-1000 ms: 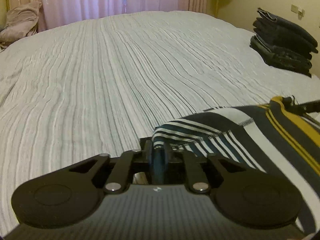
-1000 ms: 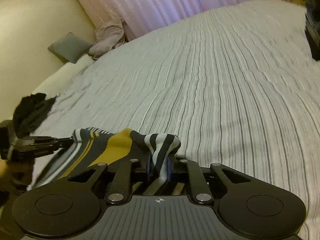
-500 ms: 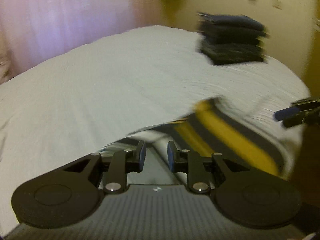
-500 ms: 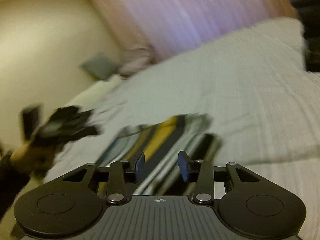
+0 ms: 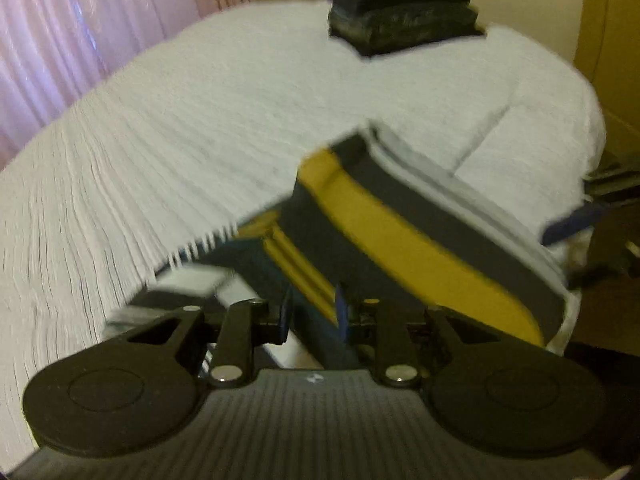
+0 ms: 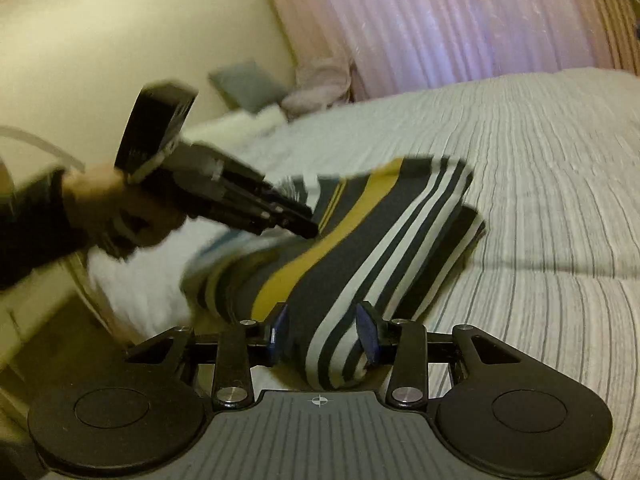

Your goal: Fold clothes

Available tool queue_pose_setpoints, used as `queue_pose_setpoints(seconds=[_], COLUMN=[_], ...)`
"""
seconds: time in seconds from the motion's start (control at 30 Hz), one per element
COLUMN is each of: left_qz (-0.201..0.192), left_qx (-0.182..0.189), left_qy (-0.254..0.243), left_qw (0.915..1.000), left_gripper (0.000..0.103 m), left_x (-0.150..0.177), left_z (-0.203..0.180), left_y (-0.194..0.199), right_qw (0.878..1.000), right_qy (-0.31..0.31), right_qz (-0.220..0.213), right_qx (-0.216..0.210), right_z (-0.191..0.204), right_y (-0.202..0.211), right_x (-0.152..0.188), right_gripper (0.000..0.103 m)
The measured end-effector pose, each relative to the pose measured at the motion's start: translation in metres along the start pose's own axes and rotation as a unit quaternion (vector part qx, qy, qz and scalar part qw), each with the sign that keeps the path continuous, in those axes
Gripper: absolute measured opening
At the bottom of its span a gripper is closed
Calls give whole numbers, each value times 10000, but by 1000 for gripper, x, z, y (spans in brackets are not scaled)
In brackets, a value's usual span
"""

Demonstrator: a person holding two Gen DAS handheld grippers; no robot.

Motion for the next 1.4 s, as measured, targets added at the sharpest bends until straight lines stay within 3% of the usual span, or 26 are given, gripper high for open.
queue_pose_setpoints(seconds=[0.17, 0.33, 0.4, 0.5, 0.57, 0.67, 0.77, 0.83, 0.97, 1.2, 1.3, 1.4], left_qz=[-268, -161, -3, 167, 180, 171, 79, -25, 324, 265, 281, 582], left_qx=[114, -173, -239, -189, -182, -150, -94, -264, -451, -598, -946, -1025], left_qy=[-161, 344, 622, 964, 1114, 1023, 1232, 1324, 1220, 1484, 1603, 1773], left_qw=[9994, 9991, 9978, 9950, 9934, 9945, 9923, 9908, 9910, 9868, 9821, 9771], left_gripper=[20, 20, 18, 16, 16, 16, 14, 14, 12, 11, 11, 12], left_x=[-17, -8, 5, 27, 33, 31, 22, 16, 35, 34, 41, 63], left_z=[-9, 39, 62, 82, 89, 89, 100, 113, 126, 137, 157, 166], left_y=[-2, -15, -23, -45, -52, -50, -40, -34, -40, -38, -20, -25], right_qw=[9981, 9975, 9974, 9895, 9896, 9918, 9908, 9894, 9884, 9870, 9863, 9868], right_qy=[240, 653, 648, 777, 538, 187, 293, 351, 427, 539, 603, 600], right_qz=[-339, -107, 260, 1086, 1167, 1080, 1137, 1215, 1249, 1204, 1229, 1191], right_qx=[461, 255, 188, 544, 654, 657, 679, 707, 746, 916, 916, 920], right_z=[-35, -39, -43, -65, -82, -92, -91, -92, -90, -84, -82, -84], right_y=[-17, -78, -107, -150, -163, -162, -158, -157, -158, -161, -150, -146], right_x=[-48, -84, -82, -50, -33, -33, -39, -38, -29, -25, -26, -24], right_gripper=[41, 41, 41, 41, 40, 41, 41, 41, 41, 41, 41, 41])
Point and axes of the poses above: each gripper's, at about its wrist camera, not at the fingertips, and y roughly against the way its jaws point, z to its left, x to its underside, the point moved 8 cm from there along -y, roughly the way its jaws point, and after that the axes turned 12 degrees about -z, right-handed, at the moved point
